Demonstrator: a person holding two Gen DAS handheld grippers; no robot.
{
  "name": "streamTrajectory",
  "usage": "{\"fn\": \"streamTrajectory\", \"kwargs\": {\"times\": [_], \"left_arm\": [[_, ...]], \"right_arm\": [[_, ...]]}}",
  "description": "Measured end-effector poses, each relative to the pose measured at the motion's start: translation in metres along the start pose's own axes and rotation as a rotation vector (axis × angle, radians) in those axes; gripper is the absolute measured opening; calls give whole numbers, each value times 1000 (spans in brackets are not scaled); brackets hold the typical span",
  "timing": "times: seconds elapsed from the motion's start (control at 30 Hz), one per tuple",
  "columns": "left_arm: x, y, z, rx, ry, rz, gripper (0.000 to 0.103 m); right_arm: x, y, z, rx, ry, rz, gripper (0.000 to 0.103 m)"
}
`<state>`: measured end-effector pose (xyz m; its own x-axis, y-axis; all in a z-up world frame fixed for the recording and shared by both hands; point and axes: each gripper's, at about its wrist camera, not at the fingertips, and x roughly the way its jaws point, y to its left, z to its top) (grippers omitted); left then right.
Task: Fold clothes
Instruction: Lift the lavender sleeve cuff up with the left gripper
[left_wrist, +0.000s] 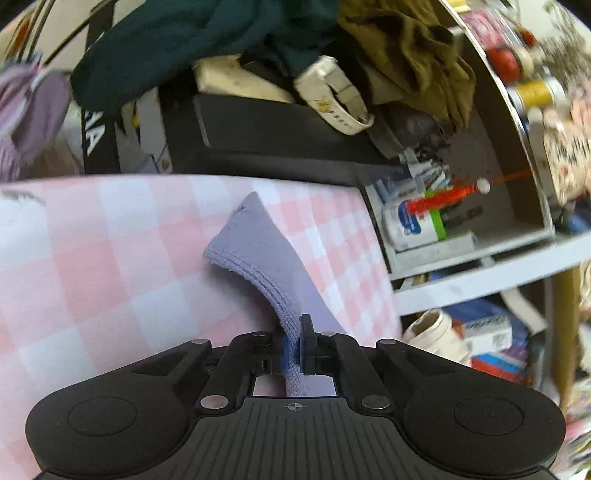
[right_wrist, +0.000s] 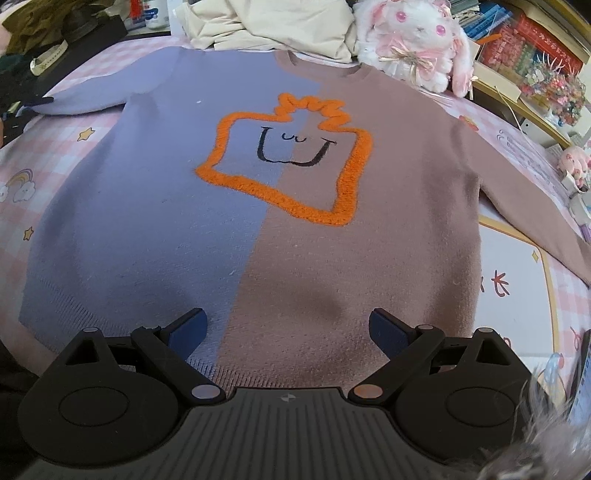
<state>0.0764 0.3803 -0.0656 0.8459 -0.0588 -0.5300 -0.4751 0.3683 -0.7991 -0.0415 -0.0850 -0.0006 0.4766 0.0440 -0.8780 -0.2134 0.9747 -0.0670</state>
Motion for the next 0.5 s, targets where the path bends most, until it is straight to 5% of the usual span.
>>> {"fn": "streamTrajectory", "kwargs": {"times": [0.3,0.5], "left_arm": [[-30,-56,-7,192,-26,-110,4],[-47,-122,-45,364,-41,-184,4]], "right_arm": [[-1,-7,-2,-31,3,29,95],[-3,-29,-3,-63,-45,44,95]]}}
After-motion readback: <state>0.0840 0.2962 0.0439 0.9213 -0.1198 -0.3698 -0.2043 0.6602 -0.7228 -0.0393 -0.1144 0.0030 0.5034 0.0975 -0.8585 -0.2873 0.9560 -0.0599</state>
